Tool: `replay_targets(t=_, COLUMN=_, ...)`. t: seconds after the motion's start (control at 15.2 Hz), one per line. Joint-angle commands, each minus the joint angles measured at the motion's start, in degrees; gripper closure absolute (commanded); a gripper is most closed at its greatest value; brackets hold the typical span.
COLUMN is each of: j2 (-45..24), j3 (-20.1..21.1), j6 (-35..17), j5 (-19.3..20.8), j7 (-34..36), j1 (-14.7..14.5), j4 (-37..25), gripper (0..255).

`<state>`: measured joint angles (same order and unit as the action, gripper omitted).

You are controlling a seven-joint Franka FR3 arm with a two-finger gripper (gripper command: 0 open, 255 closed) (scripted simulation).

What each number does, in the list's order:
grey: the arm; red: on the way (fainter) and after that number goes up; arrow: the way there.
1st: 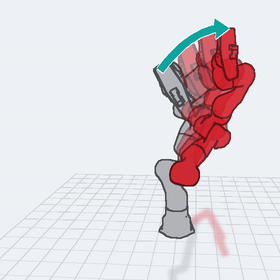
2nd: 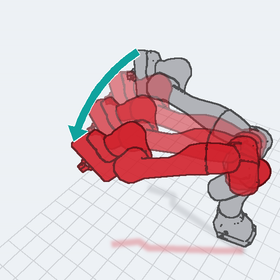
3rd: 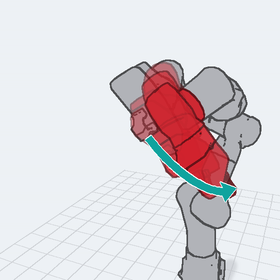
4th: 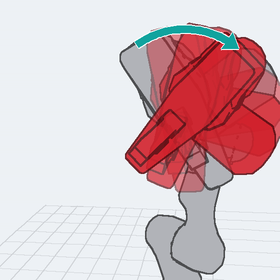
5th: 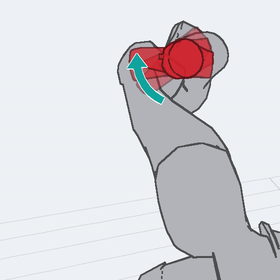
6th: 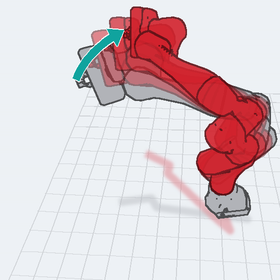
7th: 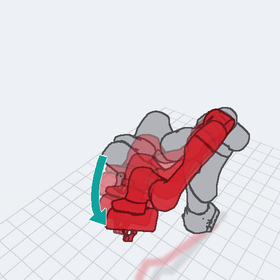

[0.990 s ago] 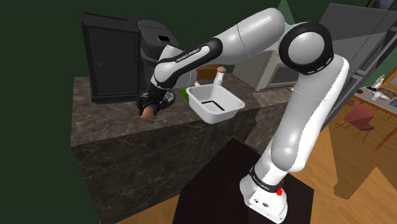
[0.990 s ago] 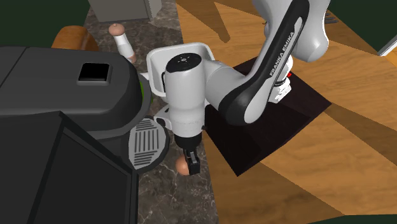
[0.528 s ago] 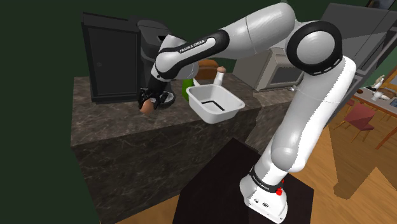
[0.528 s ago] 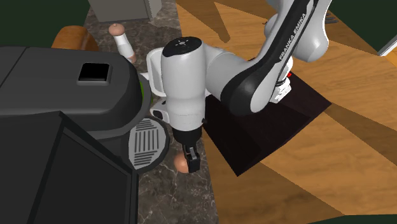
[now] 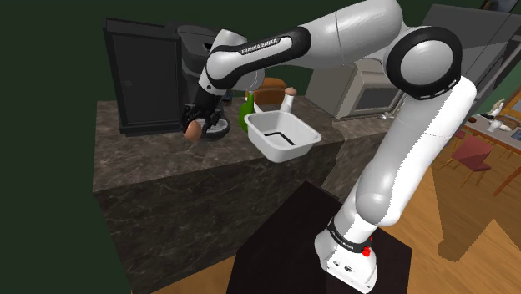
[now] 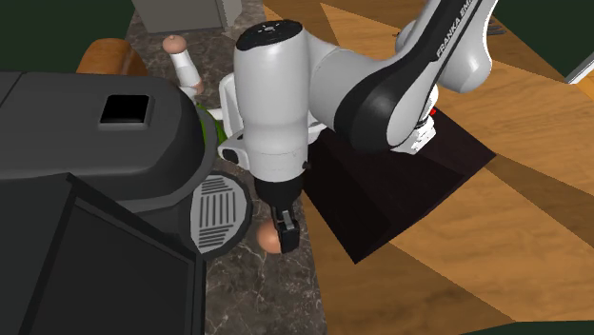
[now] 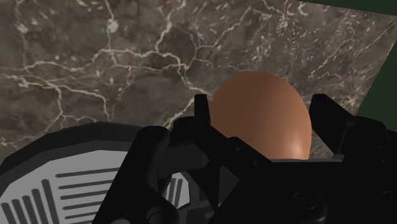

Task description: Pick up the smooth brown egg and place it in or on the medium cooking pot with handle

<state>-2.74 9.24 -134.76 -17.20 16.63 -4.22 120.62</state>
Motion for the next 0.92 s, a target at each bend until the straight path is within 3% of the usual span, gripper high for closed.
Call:
replay_targets(t=0.0, j2=0.7, j3=0.0, j6=1.6, j5=0.3, j7=0.5, j1=0.0, j4=-0.9, gripper=255)
replay_targets(t=0.86, j2=3.9, j3=-0.4, j6=11.0, j5=1.6, j7=2.9, j1=0.4, j4=-7.3, gripper=255)
